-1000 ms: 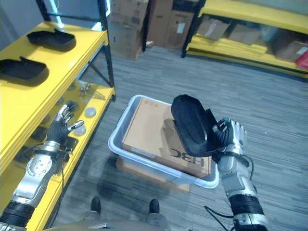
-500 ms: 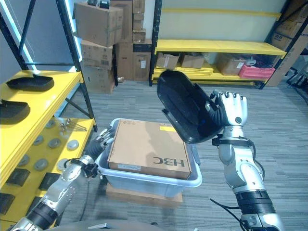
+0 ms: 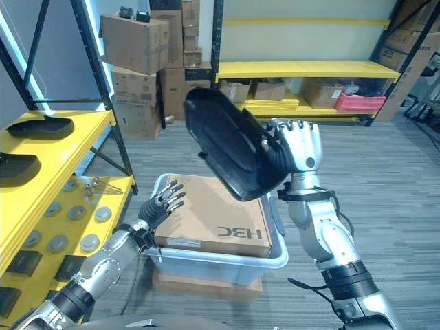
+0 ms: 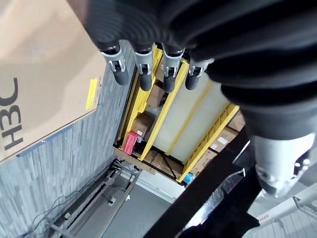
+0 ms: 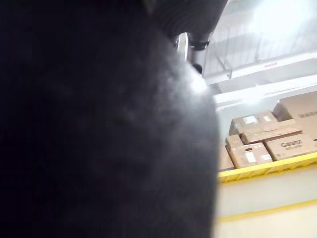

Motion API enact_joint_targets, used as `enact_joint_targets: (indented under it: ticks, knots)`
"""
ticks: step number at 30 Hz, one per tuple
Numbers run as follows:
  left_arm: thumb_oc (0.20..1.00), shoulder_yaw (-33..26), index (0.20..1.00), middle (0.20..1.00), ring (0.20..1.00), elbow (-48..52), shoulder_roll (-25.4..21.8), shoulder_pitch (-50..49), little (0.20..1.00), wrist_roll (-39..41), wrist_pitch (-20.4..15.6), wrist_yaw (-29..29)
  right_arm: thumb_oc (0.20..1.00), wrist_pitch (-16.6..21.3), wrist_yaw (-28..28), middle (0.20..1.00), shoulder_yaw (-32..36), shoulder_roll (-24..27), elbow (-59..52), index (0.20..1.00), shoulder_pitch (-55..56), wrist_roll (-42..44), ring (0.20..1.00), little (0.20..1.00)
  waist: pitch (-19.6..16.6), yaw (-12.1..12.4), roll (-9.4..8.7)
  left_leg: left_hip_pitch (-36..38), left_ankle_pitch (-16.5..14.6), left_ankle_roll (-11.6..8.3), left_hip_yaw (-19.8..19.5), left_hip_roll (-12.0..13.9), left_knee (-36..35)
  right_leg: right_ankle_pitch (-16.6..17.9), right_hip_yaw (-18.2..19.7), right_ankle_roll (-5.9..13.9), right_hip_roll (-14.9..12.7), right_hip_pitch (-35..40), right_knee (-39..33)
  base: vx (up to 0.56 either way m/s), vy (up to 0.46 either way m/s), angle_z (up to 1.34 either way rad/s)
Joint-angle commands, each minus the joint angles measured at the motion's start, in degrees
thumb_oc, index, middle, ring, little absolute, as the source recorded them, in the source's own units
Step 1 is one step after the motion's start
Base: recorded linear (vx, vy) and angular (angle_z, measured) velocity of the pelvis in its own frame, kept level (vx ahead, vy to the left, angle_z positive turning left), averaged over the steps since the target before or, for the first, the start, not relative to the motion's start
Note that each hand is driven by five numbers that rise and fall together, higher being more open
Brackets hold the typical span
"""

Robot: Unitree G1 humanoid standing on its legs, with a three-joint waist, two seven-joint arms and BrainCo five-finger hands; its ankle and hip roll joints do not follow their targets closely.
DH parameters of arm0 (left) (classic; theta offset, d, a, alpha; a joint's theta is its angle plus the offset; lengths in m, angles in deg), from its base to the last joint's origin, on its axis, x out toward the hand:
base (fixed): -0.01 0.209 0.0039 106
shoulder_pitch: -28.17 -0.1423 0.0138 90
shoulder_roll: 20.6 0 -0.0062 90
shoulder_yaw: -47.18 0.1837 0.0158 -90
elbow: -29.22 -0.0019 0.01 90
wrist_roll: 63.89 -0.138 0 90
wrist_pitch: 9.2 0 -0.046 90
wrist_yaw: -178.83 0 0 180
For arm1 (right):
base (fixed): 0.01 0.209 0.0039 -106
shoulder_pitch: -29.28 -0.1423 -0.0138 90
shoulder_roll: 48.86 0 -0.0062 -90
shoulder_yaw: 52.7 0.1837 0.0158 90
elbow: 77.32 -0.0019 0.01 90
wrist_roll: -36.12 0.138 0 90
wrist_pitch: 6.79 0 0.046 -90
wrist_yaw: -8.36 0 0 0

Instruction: Move parts from the plastic box to the shelf.

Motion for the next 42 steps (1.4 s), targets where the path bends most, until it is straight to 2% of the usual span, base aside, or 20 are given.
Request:
enact_joint_targets:
  ticks: [1,8,10,11,12,17,25,28,31,32,33,35,38,39,42]
  knots:
    - [1.000,2.92,1.000,1.000,1.000,-2.20,0.94,7.43,1.000,3.02,-1.99,1.57,0.200,1.90,-1.97,0.200,1.64,0.13,-3.21,0.200,-8.55,1.32,0.200,0.200,-0.31,2.28,0.29,2.45,-13.45,2.81,0.71,-1.48,7.07,-11.59,-4.59,1.37,3.09,-3.61,10.54,0.00,0.000,0.00]
    - [1.000,4.26,1.000,1.000,1.000,-2.92,2.97,11.99,1.000,3.45,-3.31,0.18,0.200,4.83,0.62,0.200,-5.33,-3.11,-4.30,0.200,-10.94,4.05,0.200,0.200,-0.05,2.55,0.17,2.14,-13.05,2.67,0.40,-1.56,7.05,-11.26,-4.81,1.45,3.01,-3.85,10.67,-0.01,0.001,0.00]
    - [1.000,4.05,1.000,1.000,1.000,-3.43,4.08,13.85,1.000,1.77,-5.35,-2.51,0.200,6.70,1.55,0.200,-8.76,-5.59,-5.32,0.200,-11.18,6.23,0.200,0.200,0.18,2.79,0.05,1.78,-12.87,2.64,0.11,-1.53,7.23,-11.13,-4.85,1.40,2.89,-4.09,10.70,-0.04,0.003,-0.02]
    - [0.950,3.91,0.950,0.950,0.950,-3.80,4.58,14.23,0.950,0.88,-6.03,-3.76,0.200,7.15,1.64,0.200,-9.53,-6.35,-5.81,0.200,-10.95,6.92,0.200,0.200,0.28,2.79,-0.02,1.69,-12.80,2.60,0.03,-1.51,7.25,-11.07,-5.01,1.41,2.84,-4.18,10.67,-0.03,-0.012,-0.04]
    - [0.200,3.56,0.200,0.200,0.200,-4.06,5.09,14.70,0.200,-0.74,-7.50,-5.71,0.200,7.51,1.54,0.200,-10.42,-7.22,-6.14,0.200,-10.59,7.73,0.200,0.200,0.40,2.86,-0.16,1.52,-12.75,2.58,-0.11,-1.49,7.32,-11.04,-5.14,1.40,2.79,-4.27,10.65,-0.03,-0.021,-0.03]
    - [0.200,0.95,0.200,0.200,0.200,-2.98,6.67,14.29,0.200,-6.48,-13.57,-13.57,0.200,8.97,-0.83,0.200,-13.04,-11.01,-7.65,0.200,-7.46,11.63,0.200,0.200,1.49,2.80,-0.65,0.50,-12.54,2.64,-0.64,-1.61,7.68,-11.02,-4.70,1.34,2.64,-5.66,11.15,-0.05,-0.027,-0.01]
    - [0.200,-1.85,0.200,0.200,0.200,-1.26,5.77,11.61,0.200,-11.34,-16.29,-17.86,0.200,10.27,-2.78,0.200,-13.25,-12.65,-8.67,0.200,-4.29,14.95,0.200,0.200,2.57,3.00,-0.48,-0.73,-11.98,2.16,-0.80,-1.08,8.25,-11.59,-4.52,0.83,3.09,-7.02,12.22,-0.03,-0.055,-0.02]
    - [0.200,-3.73,0.200,0.200,0.200,0.70,3.89,10.00,0.200,-15.32,-17.20,-19.29,0.200,11.90,-3.12,0.200,-13.42,-13.09,-9.50,0.200,-3.56,16.92,0.200,0.200,3.42,3.37,-0.11,-2.27,-11.36,1.60,-1.66,-0.07,9.19,-12.53,-4.50,0.06,3.69,-7.82,13.18,-0.05,-0.135,0.05]
    - [0.200,-5.24,0.200,0.200,0.200,2.51,2.63,8.58,0.200,-15.64,-17.64,-19.06,0.200,13.09,-2.38,0.200,-14.00,-13.43,-9.82,0.200,-3.64,18.70,0.200,0.200,4.02,3.85,0.17,-3.65,-11.19,1.28,-2.55,0.60,10.54,-13.10,-4.50,-0.48,4.13,-8.18,13.92,-0.03,-0.113,0.09]
    - [0.200,-6.31,0.200,0.200,0.200,4.27,1.84,7.44,0.200,-16.08,-18.03,-19.15,0.200,14.06,-1.75,0.200,-14.30,-13.66,-10.12,0.200,-3.82,20.19,0.200,0.200,4.58,4.37,0.33,-4.65,-11.07,1.21,-3.24,1.04,11.74,-13.40,-4.73,-0.88,4.43,-8.41,14.47,-0.12,-0.157,0.14]
    - [0.200,-8.09,0.200,0.200,0.200,7.07,0.52,6.28,0.200,-17.47,-18.68,-19.98,0.200,15.54,-0.76,0.200,-15.18,-14.17,-10.38,0.200,-5.09,23.11,0.200,0.200,6.57,6.03,0.52,-7.58,-9.78,0.78,-6.29,1.68,13.52,-13.82,-5.20,-1.61,4.79,-9.15,15.62,-0.16,-0.216,0.21]
    - [0.200,-10.89,0.200,0.200,0.200,11.50,-1.26,2.90,0.200,-19.66,-19.26,-20.76,0.200,17.47,0.43,0.200,-15.87,-14.66,-10.81,0.200,-5.75,26.06,0.200,0.200,7.51,7.17,1.10,-9.27,-8.83,0.51,-8.94,1.84,12.94,-14.44,-6.70,-2.29,5.08,-10.32,16.64,-0.11,-0.191,0.52]
    - [0.200,-15.39,0.200,0.200,0.200,15.71,-4.00,-1.18,0.200,-23.23,-19.62,-21.32,0.200,19.65,3.13,0.200,-16.59,-15.11,-10.45,0.200,-6.15,31.01,0.200,0.200,9.12,9.61,1.76,-12.58,-5.97,-0.96,-11.98,3.10,11.47,-16.00,-11.02,-3.22,4.26,-11.29,17.93,-0.08,-0.176,1.30]
    - [0.200,-16.25,0.200,0.200,0.200,16.74,-4.45,-2.17,0.200,-23.35,-19.70,-21.00,0.200,19.91,3.94,0.200,-16.55,-15.00,-10.42,0.200,-6.23,31.77,0.200,0.200,9.04,9.70,1.90,-13.92,-5.07,-1.30,-12.41,3.39,11.23,-16.08,-12.78,-3.43,3.72,-11.70,18.07,-0.07,-0.137,1.94]
    - [0.200,-20.98,0.200,0.200,0.200,20.64,-7.36,-5.36,0.200,-25.09,-20.09,-19.00,0.200,20.66,7.49,0.200,-15.54,-14.70,-9.49,0.200,-6.22,36.19,0.200,0.200,9.89,10.45,2.75,-17.03,-2.52,-1.37,-6.48,5.70,11.66,-16.82,-19.76,-3.70,1.00,-10.82,18.10,-0.06,-0.075,1.51]
